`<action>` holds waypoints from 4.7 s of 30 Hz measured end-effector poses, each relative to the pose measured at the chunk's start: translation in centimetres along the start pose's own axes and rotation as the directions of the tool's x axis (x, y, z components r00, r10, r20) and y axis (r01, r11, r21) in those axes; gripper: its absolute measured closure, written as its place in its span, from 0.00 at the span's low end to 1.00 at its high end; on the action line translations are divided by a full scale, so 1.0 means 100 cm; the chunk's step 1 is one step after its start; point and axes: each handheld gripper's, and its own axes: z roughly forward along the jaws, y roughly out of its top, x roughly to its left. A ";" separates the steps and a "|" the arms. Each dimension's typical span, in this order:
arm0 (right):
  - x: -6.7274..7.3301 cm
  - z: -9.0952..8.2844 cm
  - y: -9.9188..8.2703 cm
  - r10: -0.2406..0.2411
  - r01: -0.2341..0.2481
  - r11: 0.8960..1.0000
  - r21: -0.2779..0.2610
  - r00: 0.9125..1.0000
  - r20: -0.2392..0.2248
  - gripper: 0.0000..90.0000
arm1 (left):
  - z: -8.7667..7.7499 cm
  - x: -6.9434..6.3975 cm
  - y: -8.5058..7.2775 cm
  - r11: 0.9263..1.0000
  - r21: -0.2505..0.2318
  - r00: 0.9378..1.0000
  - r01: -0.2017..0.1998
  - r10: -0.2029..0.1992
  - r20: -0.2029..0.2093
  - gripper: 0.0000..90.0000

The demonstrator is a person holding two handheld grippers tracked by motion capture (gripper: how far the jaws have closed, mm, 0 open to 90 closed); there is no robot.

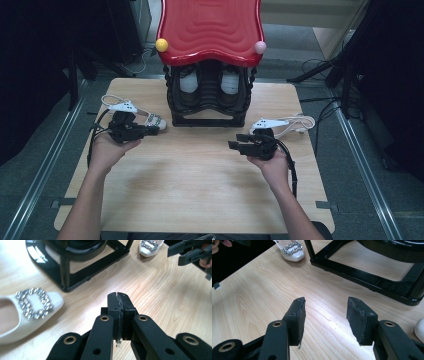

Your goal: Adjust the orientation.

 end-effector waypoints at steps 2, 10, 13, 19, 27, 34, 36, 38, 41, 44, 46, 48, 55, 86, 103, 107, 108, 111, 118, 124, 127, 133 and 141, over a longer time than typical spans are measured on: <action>0.000 0.001 -0.001 -0.002 0.002 1.000 0.006 1.000 -0.002 0.56 | 0.004 0.009 -0.009 0.999 0.027 1.000 0.016 -0.015 -0.024 1.00; 0.001 0.004 -0.005 -0.009 0.009 1.000 0.029 1.000 0.011 0.56 | 0.023 0.041 -0.027 0.998 0.026 0.998 0.054 -0.053 -0.038 1.00; 0.003 0.005 -0.007 -0.017 0.016 0.999 0.042 1.000 0.025 0.55 | 0.028 0.050 -0.028 0.998 0.021 0.997 0.058 -0.056 -0.056 1.00; 0.006 -0.003 -0.015 -0.035 0.032 0.998 0.055 0.998 0.052 0.55 | 0.042 0.067 -0.029 0.996 0.020 0.995 0.084 -0.083 -0.047 1.00; 0.007 -0.020 -0.027 -0.013 0.010 0.999 0.036 0.996 0.087 0.55 | 0.057 0.082 -0.026 0.994 0.037 0.994 0.103 -0.101 -0.039 1.00; 0.006 -0.030 -0.036 0.019 -0.022 0.999 0.024 0.993 0.117 0.55 | 0.068 0.083 -0.016 0.995 0.027 0.994 0.099 -0.097 -0.048 1.00; 0.006 -0.032 -0.037 0.023 -0.026 0.999 0.022 0.992 0.124 0.55 | 0.071 0.085 -0.013 0.995 0.017 0.993 0.103 -0.102 -0.058 1.00; 0.006 -0.034 -0.039 0.029 -0.032 0.999 0.023 0.991 0.129 0.55 | 0.075 0.085 -0.011 0.995 0.002 0.992 0.101 -0.100 -0.074 1.00; 0.005 -0.036 -0.041 0.029 -0.032 0.999 0.015 0.990 0.134 0.55 | 0.081 0.083 -0.007 0.996 -0.007 0.990 0.091 -0.091 -0.110 1.00; 0.005 -0.038 -0.043 0.032 -0.034 0.999 0.009 0.990 0.138 0.56 | 0.088 0.083 0.000 0.994 -0.010 0.984 0.109 -0.110 -0.139 1.00; 0.005 -0.038 -0.043 0.034 -0.036 0.999 0.014 0.989 0.141 0.56 | 0.092 0.084 0.002 0.991 -0.039 0.980 0.128 -0.133 -0.147 1.00; 0.005 -0.040 -0.045 0.032 -0.034 0.999 0.014 0.989 0.146 0.56 | 0.094 0.088 0.003 0.985 -0.063 0.976 0.162 -0.170 -0.136 1.00; 0.003 -0.045 -0.046 0.037 -0.038 0.999 0.004 0.987 0.157 0.56 | 0.081 0.090 0.002 0.977 -0.051 0.973 0.207 -0.211 -0.096 1.00; 0.002 0.013 -0.005 -0.039 0.038 0.998 0.045 0.999 0.021 0.55 | -0.050 0.080 -0.058 0.958 -0.126 0.945 0.257 -0.276 -0.175 0.99; 0.002 0.020 -0.002 -0.041 0.040 0.998 0.056 0.999 0.013 0.55 | -0.053 0.117 -0.093 0.946 -0.111 0.904 0.304 -0.323 -0.281 0.99; 0.000 0.012 -0.007 -0.029 0.027 0.998 0.050 0.999 0.033 0.55 | -0.046 0.126 -0.094 0.940 -0.114 0.895 0.322 -0.341 -0.286 0.99; 0.000 0.011 -0.008 -0.027 0.025 0.998 0.049 0.999 0.039 0.55 | -0.045 0.128 -0.094 0.942 -0.108 0.896 0.319 -0.337 -0.289 0.99; -0.002 0.003 -0.012 -0.016 0.013 0.999 0.043 0.998 0.054 0.55 | -0.044 0.135 -0.094 0.937 -0.124 0.889 0.325 -0.348 -0.296 0.99; -0.005 -0.009 -0.020 0.006 -0.009 0.999 0.035 0.996 0.084 0.55 | -0.044 0.146 -0.093 0.933 -0.147 0.877 0.330 -0.360 -0.319 0.99; -0.006 -0.013 -0.024 0.017 -0.020 0.999 0.026 0.996 0.093 0.55 | -0.044 0.153 -0.094 0.919 -0.165 0.844 0.358 -0.394 -0.364 1.00; -0.007 -0.014 -0.024 0.018 -0.020 0.999 0.025 0.995 0.096 0.55 | -0.043 0.157 -0.095 0.912 -0.167 0.847 0.374 -0.409 -0.339 1.00; -0.007 -0.014 -0.024 0.013 -0.016 1.000 0.025 0.995 0.097 0.55 | -0.029 0.152 -0.091 0.938 -0.100 0.891 0.330 -0.345 -0.296 1.00; -0.007 -0.014 -0.023 0.016 -0.018 1.000 0.020 0.995 0.096 0.55 | -0.028 0.141 -0.087 0.949 -0.099 0.907 0.298 -0.314 -0.282 0.99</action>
